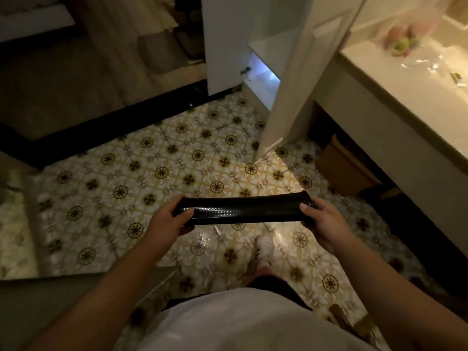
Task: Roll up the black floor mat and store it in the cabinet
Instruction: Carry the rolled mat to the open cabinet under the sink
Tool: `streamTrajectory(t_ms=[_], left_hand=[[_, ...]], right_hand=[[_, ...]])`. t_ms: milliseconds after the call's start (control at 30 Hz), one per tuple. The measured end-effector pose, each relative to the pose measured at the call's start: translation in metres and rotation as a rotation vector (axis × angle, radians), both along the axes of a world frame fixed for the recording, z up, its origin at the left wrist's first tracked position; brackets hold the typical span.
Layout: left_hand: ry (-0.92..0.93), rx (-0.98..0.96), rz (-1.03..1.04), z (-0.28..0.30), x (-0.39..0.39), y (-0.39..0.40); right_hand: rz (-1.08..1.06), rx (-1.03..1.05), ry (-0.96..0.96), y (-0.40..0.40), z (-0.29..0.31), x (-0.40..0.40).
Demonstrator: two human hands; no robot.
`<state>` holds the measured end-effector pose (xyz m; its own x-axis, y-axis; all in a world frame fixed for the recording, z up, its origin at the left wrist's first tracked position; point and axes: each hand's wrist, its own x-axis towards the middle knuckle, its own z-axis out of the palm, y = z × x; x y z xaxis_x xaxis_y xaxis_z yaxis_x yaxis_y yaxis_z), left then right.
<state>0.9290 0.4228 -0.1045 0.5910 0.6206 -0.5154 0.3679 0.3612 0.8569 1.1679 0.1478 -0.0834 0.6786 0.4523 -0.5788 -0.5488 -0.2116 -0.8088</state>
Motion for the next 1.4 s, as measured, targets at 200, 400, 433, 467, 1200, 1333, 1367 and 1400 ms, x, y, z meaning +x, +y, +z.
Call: streamTrajectory(t_ms=[200,400,433,467,1200,1333,1367,1400], left_hand=[[0.023,0.006,0.197,-0.001,0.046,0.042],[-0.003,0.03,0.366,0.008,0.1,0.076],[-0.013,0.032,0.389,0.009,0.107,0.081],[-0.021,0.029,0.409,0.009,0.114,0.086],[0.035,0.026,0.355,0.014,0.208,0.399],[0.041,0.016,0.363,0.014,0.236,0.444],[0.046,0.008,0.362,0.013,0.244,0.454],[0.056,0.002,0.354,0.011,0.253,0.464]], right_hand=[[0.226,0.03,0.006,0.087,-0.013,0.091],[0.37,0.065,0.038,0.177,-0.013,0.186],[0.404,0.066,0.036,0.192,-0.012,0.198],[0.441,0.071,0.031,0.206,-0.012,0.209],[0.499,0.077,0.023,0.525,-0.024,0.311],[0.416,0.077,0.031,0.563,-0.029,0.333],[0.391,0.067,0.027,0.572,-0.031,0.34],[0.381,0.059,0.026,0.58,-0.034,0.348]])
